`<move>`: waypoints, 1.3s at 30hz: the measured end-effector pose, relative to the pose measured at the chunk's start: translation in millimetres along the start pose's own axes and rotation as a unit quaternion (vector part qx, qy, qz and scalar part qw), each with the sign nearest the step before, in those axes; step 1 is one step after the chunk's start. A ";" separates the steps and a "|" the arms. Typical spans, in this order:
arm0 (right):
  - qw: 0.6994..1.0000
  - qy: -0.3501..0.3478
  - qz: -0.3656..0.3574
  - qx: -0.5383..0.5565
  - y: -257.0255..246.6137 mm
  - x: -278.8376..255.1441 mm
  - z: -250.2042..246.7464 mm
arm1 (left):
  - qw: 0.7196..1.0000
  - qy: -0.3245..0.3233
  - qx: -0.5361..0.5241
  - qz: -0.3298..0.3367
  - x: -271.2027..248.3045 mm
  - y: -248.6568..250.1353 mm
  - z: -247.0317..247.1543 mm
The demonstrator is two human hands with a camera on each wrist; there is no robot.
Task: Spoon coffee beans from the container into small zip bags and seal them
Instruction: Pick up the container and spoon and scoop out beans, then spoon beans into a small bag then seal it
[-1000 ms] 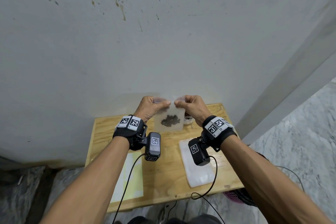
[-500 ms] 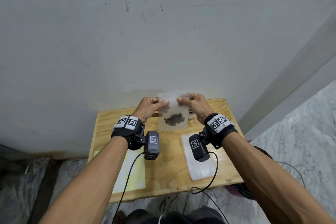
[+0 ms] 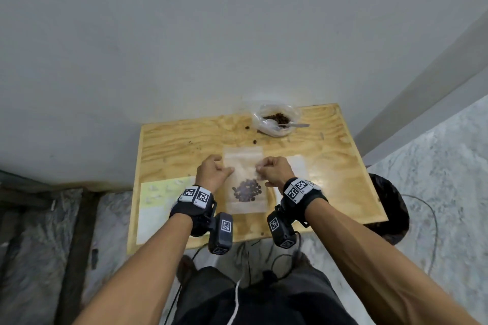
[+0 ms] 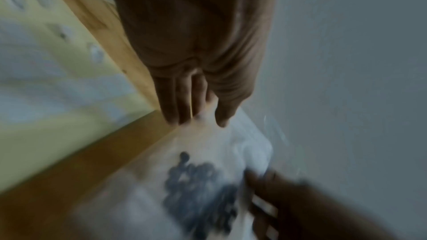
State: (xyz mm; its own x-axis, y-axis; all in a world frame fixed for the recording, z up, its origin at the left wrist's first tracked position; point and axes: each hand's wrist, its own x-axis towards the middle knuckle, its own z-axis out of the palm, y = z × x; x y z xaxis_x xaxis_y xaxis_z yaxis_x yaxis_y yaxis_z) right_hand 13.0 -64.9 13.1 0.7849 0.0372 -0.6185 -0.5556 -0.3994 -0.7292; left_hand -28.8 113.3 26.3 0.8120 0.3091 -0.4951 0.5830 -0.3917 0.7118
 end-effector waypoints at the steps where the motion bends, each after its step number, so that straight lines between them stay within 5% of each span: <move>1: 1.000 0.012 0.008 -0.022 6.6 2.3 5.7 | 0.997 0.011 0.078 0.025 -2.2 -11.4 5.6; 5: 0.994 0.048 0.001 -0.100 23.7 8.1 20.1 | 0.936 -0.042 0.298 0.184 -18.4 -42.4 31.7; 8: 0.986 0.072 -0.030 -0.145 25.6 5.9 17.0 | 0.892 -0.120 0.386 0.203 -22.8 -52.7 49.2; 11: 0.968 0.129 -0.071 -0.203 26.3 1.1 0.8 | 0.879 -0.125 0.413 0.202 -25.2 -55.2 57.3; 15: 0.918 0.236 -0.041 -0.317 37.9 1.1 -27.3 | 0.875 -0.105 0.418 0.220 -24.4 -54.9 58.9; 19: 0.909 0.212 0.074 -0.352 53.6 3.5 -39.5 | 0.879 -0.099 0.414 0.217 -23.2 -52.9 60.2; 34: 0.913 0.206 -0.006 -0.351 52.6 -13.9 -68.4 | 0.868 -0.125 0.435 0.204 -21.4 -43.8 56.4; 36: 0.931 0.191 -0.026 -0.311 43.3 -24.4 -80.9 | 0.881 -0.123 0.408 0.204 -17.3 -34.8 52.8; 39: 0.947 0.192 -0.082 -0.243 20.7 -40.0 -91.8 | 0.949 -0.097 0.242 0.177 -13.9 -1.6 42.0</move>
State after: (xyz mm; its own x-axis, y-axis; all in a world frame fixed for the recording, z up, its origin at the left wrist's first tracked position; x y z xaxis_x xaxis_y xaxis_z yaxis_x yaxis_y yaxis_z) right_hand -4.8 -158.8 49.7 0.9434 -0.1644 -0.2881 -0.2995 -0.7955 -0.5268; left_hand -39.9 73.3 11.1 0.9210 -0.0632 -0.3844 0.1791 -0.8077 0.5618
